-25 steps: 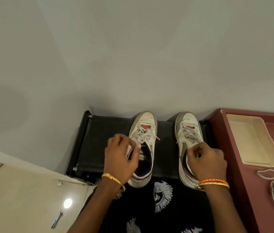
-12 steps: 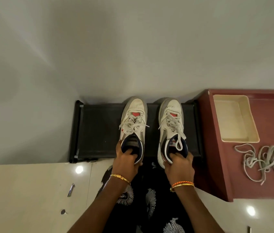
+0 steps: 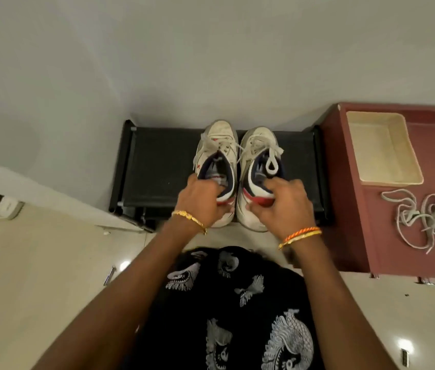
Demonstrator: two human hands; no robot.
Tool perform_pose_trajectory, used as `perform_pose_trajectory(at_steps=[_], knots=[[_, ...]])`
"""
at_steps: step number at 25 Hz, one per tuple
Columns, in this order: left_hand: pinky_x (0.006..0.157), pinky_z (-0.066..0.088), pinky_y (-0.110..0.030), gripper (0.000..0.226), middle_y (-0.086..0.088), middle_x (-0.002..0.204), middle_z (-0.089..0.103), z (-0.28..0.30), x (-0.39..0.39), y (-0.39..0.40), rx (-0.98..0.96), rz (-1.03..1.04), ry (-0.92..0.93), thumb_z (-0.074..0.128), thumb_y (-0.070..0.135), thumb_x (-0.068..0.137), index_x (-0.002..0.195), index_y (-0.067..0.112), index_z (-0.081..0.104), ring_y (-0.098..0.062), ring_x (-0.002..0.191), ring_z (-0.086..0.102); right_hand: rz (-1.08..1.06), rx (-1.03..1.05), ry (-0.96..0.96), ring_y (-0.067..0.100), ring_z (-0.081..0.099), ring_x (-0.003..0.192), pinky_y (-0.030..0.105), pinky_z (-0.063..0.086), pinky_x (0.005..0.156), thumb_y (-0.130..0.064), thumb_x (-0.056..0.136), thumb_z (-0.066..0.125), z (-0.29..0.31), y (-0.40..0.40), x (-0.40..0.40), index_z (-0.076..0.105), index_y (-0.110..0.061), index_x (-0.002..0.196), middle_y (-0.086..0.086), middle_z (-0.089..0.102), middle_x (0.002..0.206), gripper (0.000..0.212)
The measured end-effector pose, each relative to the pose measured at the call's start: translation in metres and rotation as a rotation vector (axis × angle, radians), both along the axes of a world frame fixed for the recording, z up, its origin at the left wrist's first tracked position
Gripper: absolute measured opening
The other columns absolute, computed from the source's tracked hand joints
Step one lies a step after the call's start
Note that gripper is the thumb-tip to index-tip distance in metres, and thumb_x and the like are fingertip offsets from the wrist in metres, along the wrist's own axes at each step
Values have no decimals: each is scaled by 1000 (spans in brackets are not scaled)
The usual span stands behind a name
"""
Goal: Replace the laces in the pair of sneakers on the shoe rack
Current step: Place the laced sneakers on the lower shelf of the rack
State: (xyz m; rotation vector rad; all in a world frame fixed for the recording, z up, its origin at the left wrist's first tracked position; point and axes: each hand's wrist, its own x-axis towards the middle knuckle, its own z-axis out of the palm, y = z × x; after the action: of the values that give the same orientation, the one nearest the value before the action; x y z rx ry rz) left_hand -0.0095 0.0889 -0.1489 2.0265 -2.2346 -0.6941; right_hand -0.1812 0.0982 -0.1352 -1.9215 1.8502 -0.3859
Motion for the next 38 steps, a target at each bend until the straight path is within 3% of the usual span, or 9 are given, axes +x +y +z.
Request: perform_pose_trajectory(at_steps=[5, 13, 18, 21, 23, 27, 30, 34, 38], knots=[[60, 47, -23, 34, 6, 75, 59, 97, 15, 25, 110, -11, 178, 78, 44, 68, 85, 18, 63, -14, 73, 57, 125, 39, -136, 22, 61, 97, 39, 51, 85, -43, 68, 77, 88, 24, -17, 65, -24, 109, -1, 67, 104, 47], [54, 58, -31, 51, -5, 94, 66, 177, 27, 72, 344, 13, 322, 80, 38, 65, 106, 14, 61, -24, 83, 67, 194, 243, -220, 21, 65, 86, 36, 59, 60, -43, 66, 81, 166, 67, -20, 59, -18, 111, 0, 63, 101, 55], [60, 56, -32, 53, -8, 105, 64, 111, 25, 100, 417, 15, 289, 82, 38, 66, 105, 10, 61, -22, 88, 64, 221, 319, -94, 24, 61, 103, 34, 53, 80, -45, 65, 81, 106, 82, -16, 56, -14, 123, 4, 59, 120, 71], [82, 50, -30, 52, -5, 116, 62, 48, 20, 123, 281, -19, 154, 79, 40, 70, 113, 14, 62, -22, 101, 59, 168, 307, -87, 24, 58, 110, 27, 44, 90, -33, 68, 82, 54, 105, -14, 55, -12, 128, 8, 60, 124, 69], [89, 47, -30, 54, -6, 116, 64, 11, 13, 137, 193, 30, 150, 78, 40, 71, 115, 13, 63, -23, 106, 59, 117, 274, -126, 25, 60, 108, 26, 44, 89, -23, 67, 84, 18, 120, -9, 61, -11, 119, 8, 64, 116, 58], [84, 42, -29, 39, -8, 106, 65, -39, -3, 141, 72, 113, 190, 75, 34, 75, 104, 9, 66, -25, 101, 58, -4, 118, -187, 22, 59, 97, 23, 42, 80, -13, 64, 83, -37, 125, 3, 66, -8, 99, 6, 64, 103, 38], [100, 36, -26, 36, -2, 115, 62, -78, -6, 131, -5, 71, 152, 72, 28, 78, 111, 15, 67, -22, 122, 48, -65, 52, -240, 23, 59, 94, 17, 39, 77, -1, 66, 79, -73, 121, 11, 67, -3, 93, 9, 64, 98, 30], [113, 18, -19, 39, -1, 132, 53, -132, -10, 115, -72, 106, 174, 63, 18, 84, 123, 14, 61, -22, 139, 25, -151, -25, -294, 34, 62, 95, 36, 50, 88, 9, 62, 77, -138, 106, 21, 68, 3, 96, 18, 65, 98, 36], [110, 31, -30, 25, -10, 121, 58, -184, -7, 87, -131, 168, 205, 61, 9, 81, 105, 6, 66, -32, 139, 26, -165, -129, -305, 33, 61, 77, 21, 40, 73, 16, 51, 77, -194, 84, 29, 63, 0, 74, 14, 62, 79, 31]])
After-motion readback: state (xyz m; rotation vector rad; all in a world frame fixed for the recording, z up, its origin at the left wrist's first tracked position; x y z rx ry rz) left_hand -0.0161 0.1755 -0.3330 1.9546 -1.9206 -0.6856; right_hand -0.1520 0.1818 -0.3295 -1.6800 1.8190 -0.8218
